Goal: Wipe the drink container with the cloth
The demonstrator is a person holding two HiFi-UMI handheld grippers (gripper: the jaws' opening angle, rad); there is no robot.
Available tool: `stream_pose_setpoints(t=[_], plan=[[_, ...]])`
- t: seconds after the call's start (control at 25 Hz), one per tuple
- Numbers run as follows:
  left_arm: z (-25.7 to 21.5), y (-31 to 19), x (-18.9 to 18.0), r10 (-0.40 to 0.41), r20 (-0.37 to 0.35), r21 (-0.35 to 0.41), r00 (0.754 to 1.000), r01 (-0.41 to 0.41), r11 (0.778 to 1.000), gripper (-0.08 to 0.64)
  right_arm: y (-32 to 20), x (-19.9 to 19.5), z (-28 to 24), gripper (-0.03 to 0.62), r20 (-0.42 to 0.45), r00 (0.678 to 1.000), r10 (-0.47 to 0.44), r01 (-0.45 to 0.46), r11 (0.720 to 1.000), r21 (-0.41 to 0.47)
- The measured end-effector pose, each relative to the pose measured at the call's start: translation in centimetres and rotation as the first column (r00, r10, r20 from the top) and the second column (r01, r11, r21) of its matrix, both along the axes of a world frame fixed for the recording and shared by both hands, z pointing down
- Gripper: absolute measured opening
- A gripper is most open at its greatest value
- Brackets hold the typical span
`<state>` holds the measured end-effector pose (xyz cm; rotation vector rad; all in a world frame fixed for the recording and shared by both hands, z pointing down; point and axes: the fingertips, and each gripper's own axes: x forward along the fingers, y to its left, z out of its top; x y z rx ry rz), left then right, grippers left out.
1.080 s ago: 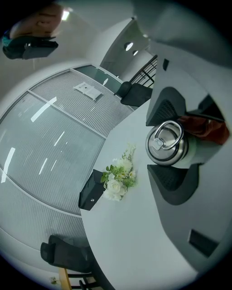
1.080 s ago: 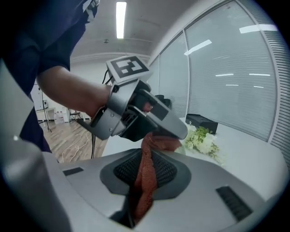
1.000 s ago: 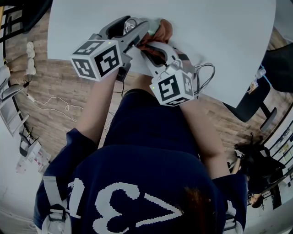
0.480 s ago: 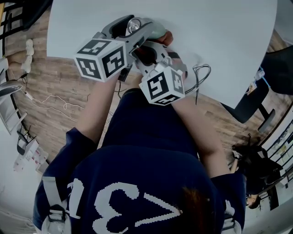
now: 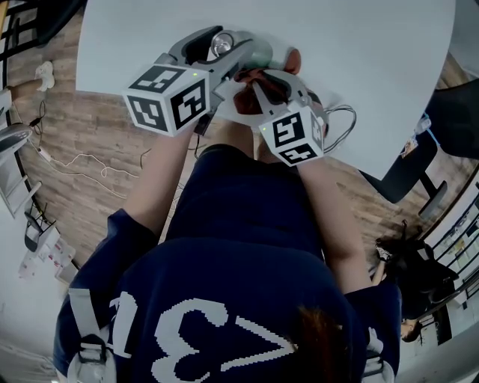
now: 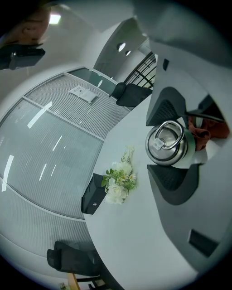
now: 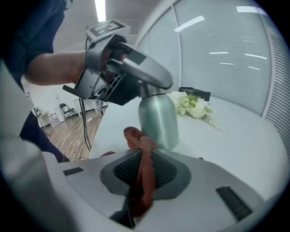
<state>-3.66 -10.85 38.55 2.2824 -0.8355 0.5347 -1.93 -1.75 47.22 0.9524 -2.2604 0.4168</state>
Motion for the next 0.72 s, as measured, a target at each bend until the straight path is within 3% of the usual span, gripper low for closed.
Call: stream_pose_setpoints(t=[0.16,0.36,0.56,0.64,0.72], plan=[[0.3,0.2,0.1,0.007,0.0,-0.007,1.0,-0.007,1.0,0.273,-1.4,3.7,-0.1,0.074,0.002,0.996,0.094,-0.094,0.996,0.0],[0.1,0.0,0.2,0.013,-0.001,0.01,1.0,-0.013,1.0,0.273,-2.4,5.0,-0.6,0.074,0.035,0.992,0.124,-0.123,0.992,-0.024],[-0.1,0.3,1.2,0.059,0.035,0.044,0.998,-0.061,0.997,0.273,-4.4,8.7,-2.2,0.074,0.168,0.941,0.294,-0.293,0.956,-0.026],[-0.2,0.3,1.4,0.067,0.046,0.056,0.997,-0.07,0.996,0.273,-5.5,8.3,-3.5,0.075,0.239,0.928,0.287,-0.295,0.955,-0.003],[-0.2,0.3,1.6,0.073,0.054,0.063,0.996,-0.076,0.995,0.273,-5.6,6.9,-3.8,0.075,0.255,0.937,0.24,-0.251,0.968,0.013]])
